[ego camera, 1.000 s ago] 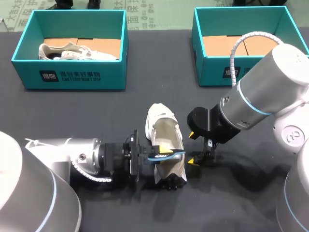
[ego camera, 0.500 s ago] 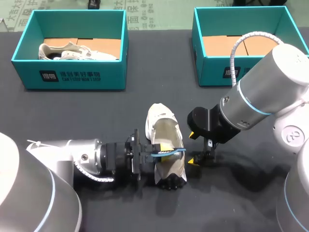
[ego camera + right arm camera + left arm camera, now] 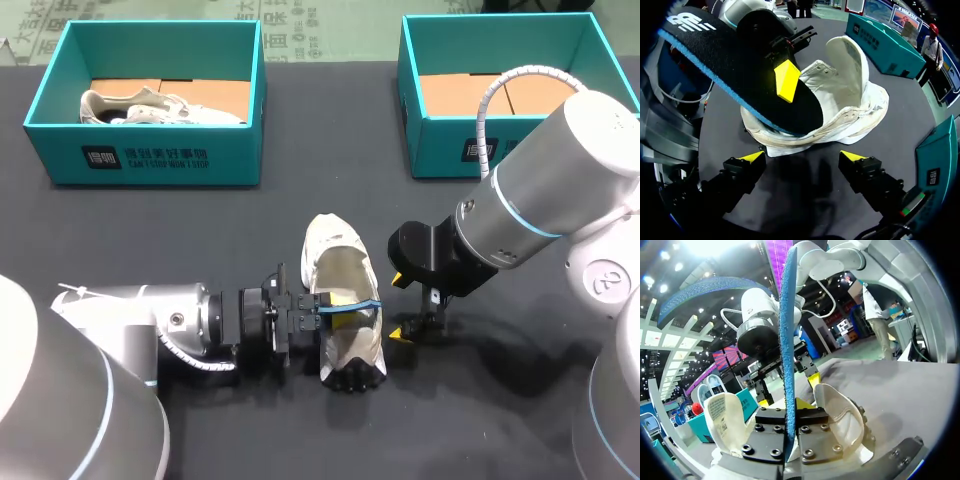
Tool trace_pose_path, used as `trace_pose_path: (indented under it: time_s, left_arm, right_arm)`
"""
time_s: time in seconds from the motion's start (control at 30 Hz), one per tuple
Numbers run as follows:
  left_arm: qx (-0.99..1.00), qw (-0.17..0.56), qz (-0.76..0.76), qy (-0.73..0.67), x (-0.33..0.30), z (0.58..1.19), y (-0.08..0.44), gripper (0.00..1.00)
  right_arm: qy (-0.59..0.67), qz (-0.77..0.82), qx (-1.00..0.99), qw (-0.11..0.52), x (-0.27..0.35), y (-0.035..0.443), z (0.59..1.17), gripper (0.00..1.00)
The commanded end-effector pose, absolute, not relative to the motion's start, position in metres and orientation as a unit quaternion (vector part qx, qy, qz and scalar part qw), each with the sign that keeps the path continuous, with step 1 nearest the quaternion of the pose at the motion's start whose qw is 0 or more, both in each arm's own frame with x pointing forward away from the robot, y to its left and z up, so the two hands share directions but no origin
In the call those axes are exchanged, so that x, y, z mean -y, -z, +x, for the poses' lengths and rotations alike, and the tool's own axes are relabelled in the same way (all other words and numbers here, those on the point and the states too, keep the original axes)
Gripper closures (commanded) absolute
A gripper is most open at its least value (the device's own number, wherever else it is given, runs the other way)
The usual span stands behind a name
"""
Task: Take the shoe out of the shoebox, open the shoe tongue, remove and reinsert the insole, then place the shoe into the shoebox
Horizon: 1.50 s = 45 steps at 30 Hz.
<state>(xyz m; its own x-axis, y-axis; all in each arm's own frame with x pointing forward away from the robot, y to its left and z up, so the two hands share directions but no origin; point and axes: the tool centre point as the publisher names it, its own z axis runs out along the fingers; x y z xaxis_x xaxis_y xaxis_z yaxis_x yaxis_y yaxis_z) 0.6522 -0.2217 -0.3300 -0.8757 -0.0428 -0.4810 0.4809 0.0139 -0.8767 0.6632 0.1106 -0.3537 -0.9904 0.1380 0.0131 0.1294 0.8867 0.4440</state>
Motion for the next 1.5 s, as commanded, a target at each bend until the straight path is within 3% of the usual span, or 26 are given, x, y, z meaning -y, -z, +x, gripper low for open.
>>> trace_pose_path:
  time_s: [0.03, 0.7, 0.73, 0.77, 0.87, 1.13, 1.5]
  left_arm:
    - [-0.690, 0.188, 0.159, 0.681, 0.226, 0.659, 0.338, 1.00]
    - [-0.706, 0.185, 0.164, 0.664, 0.226, 0.672, 0.349, 0.99]
    - [-0.704, 0.186, 0.165, 0.665, 0.225, 0.671, 0.347, 0.91]
    - [-0.702, 0.186, 0.167, 0.667, 0.225, 0.670, 0.345, 0.77]
    - [-0.698, 0.188, 0.171, 0.669, 0.225, 0.668, 0.340, 0.65]
    - [-0.688, 0.196, 0.181, 0.674, 0.223, 0.661, 0.329, 0.59]
    - [-0.693, 0.219, 0.209, 0.654, 0.223, 0.648, 0.307, 0.63]
  right_arm:
    - [-0.228, 0.069, -0.971, 0.010, -0.110, 0.355, 0.662, 0.00]
    - [-0.228, 0.069, -0.971, 0.010, -0.110, 0.355, 0.662, 0.00]
    - [-0.228, 0.069, -0.971, 0.010, -0.110, 0.355, 0.662, 0.00]
    - [-0.228, 0.069, -0.971, 0.010, -0.110, 0.355, 0.662, 0.00]
    - [-0.228, 0.069, -0.971, 0.010, -0.110, 0.355, 0.662, 0.00]
    - [-0.228, 0.069, -0.971, 0.010, -0.110, 0.355, 0.662, 0.00]
    - [-0.228, 0.069, -0.971, 0.010, -0.110, 0.355, 0.662, 0.00]
